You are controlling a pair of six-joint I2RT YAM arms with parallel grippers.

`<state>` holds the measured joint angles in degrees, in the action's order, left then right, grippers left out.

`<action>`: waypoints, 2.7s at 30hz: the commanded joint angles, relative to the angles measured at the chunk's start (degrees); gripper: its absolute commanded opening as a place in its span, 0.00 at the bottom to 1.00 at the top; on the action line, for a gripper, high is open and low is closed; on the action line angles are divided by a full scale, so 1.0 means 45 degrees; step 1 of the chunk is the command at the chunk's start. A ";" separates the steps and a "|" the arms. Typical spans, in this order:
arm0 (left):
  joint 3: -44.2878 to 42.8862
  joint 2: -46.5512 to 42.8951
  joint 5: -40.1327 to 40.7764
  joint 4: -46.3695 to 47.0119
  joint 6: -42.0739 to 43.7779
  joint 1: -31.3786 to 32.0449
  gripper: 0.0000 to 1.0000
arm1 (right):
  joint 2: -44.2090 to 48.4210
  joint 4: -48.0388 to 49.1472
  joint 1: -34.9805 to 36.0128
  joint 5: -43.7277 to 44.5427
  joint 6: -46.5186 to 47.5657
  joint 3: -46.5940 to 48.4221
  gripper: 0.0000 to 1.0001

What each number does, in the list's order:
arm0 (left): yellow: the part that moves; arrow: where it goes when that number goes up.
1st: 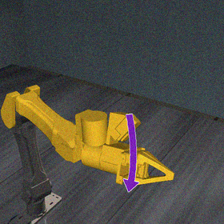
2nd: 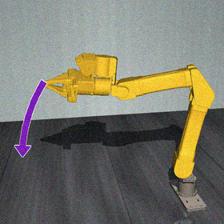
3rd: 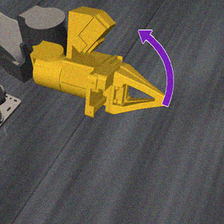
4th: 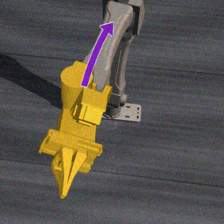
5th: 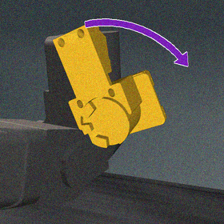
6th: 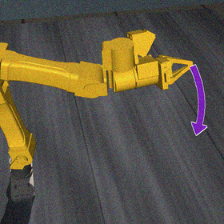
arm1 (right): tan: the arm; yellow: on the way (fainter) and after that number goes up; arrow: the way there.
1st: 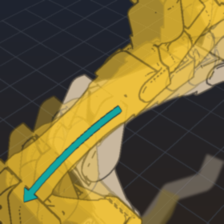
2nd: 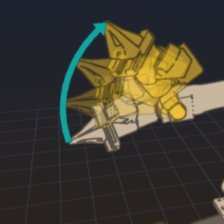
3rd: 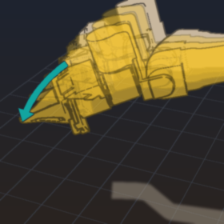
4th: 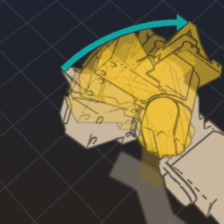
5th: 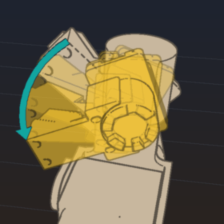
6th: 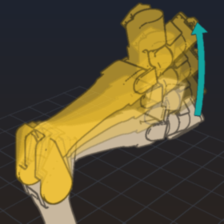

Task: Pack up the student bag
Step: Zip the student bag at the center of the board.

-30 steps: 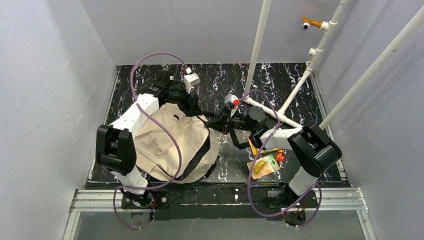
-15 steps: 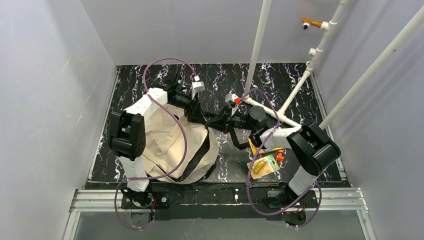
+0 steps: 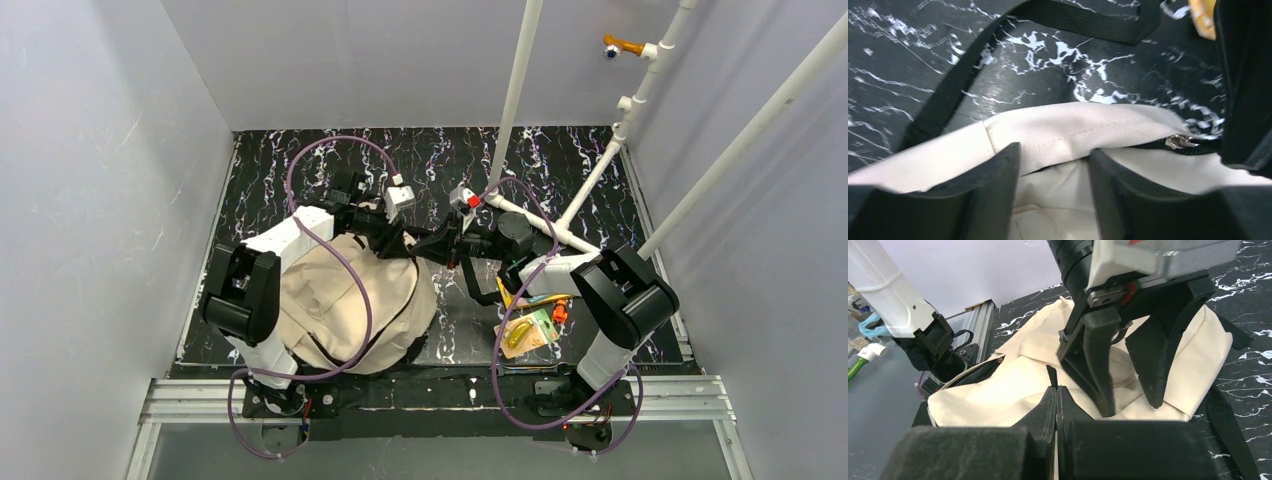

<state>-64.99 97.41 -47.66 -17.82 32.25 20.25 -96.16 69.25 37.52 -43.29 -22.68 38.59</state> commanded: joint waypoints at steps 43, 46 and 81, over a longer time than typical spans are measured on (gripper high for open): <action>-0.2391 -0.2850 0.7421 -0.2762 -1.2228 -0.0293 0.90 | 0.2370 -0.0659 0.2034 0.1118 0.1582 -0.1684 0.01; -0.1693 -0.2852 0.6473 -0.2041 -1.2586 0.0517 0.84 | 0.2521 -0.1005 0.2034 0.1218 0.1782 -0.1694 0.01; -0.7888 0.1830 1.2622 -0.2874 -1.0945 0.1772 0.00 | 0.1305 0.1128 0.6760 0.1493 0.1376 -0.1756 0.01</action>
<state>-93.84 104.31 -4.43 -49.19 -18.20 33.34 -88.07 59.18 59.00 -20.10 -4.67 33.43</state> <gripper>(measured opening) 0.029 0.023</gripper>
